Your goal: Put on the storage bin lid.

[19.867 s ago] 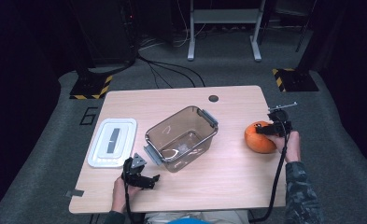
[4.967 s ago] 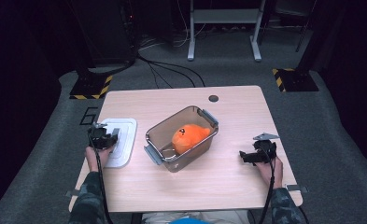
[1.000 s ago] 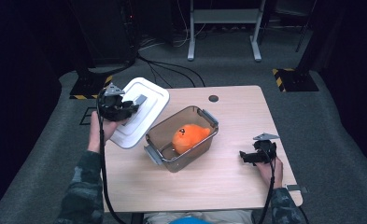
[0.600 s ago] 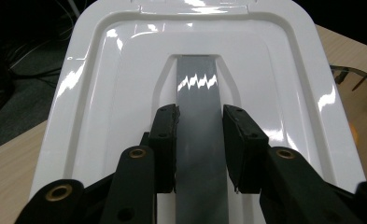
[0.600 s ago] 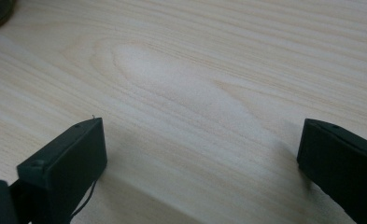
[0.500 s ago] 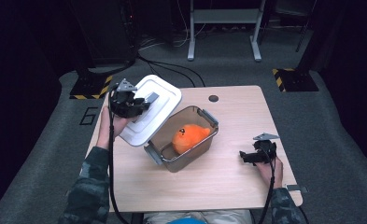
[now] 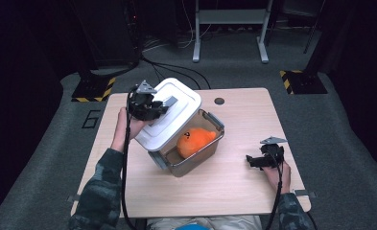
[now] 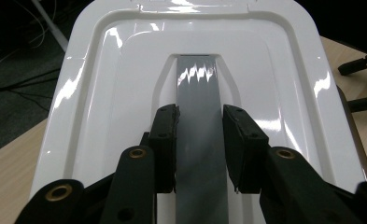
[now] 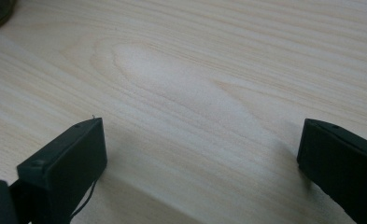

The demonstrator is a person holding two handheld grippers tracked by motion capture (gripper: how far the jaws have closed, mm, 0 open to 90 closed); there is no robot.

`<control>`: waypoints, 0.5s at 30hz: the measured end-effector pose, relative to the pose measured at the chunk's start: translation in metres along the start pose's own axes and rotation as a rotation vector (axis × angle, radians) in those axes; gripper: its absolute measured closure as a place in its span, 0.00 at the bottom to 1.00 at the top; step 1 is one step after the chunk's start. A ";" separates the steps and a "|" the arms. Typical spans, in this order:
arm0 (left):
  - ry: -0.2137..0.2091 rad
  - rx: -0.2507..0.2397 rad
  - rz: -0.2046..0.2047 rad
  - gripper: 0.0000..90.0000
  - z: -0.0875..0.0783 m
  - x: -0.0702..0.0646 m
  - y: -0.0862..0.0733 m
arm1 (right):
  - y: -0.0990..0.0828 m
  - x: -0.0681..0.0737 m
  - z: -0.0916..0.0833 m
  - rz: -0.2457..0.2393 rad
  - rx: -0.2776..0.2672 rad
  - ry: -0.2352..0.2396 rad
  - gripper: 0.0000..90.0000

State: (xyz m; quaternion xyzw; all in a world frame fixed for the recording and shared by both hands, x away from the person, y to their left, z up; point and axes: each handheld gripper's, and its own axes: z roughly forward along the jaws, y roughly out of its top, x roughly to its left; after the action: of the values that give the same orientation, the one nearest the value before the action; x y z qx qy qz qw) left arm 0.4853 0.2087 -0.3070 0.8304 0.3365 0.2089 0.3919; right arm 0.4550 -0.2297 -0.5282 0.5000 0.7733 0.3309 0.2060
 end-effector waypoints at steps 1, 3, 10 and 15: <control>-0.005 0.004 0.009 0.74 0.002 -0.002 0.000 | 0.000 0.000 0.000 0.000 0.000 0.000 0.01; -0.019 0.015 0.012 0.74 0.008 -0.004 0.000 | 0.000 0.000 0.000 0.000 0.000 0.000 0.01; -0.067 0.054 0.011 0.74 0.033 -0.016 -0.003 | 0.000 0.000 0.000 0.000 0.000 0.000 0.01; -0.097 0.081 0.036 0.74 0.045 -0.026 -0.003 | 0.000 0.000 0.000 0.000 0.000 0.000 0.01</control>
State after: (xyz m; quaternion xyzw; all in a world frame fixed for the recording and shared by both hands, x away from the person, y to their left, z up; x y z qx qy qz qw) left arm 0.4935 0.1679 -0.3384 0.8606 0.3103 0.1618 0.3700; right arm 0.4550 -0.2296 -0.5282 0.5001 0.7733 0.3310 0.2059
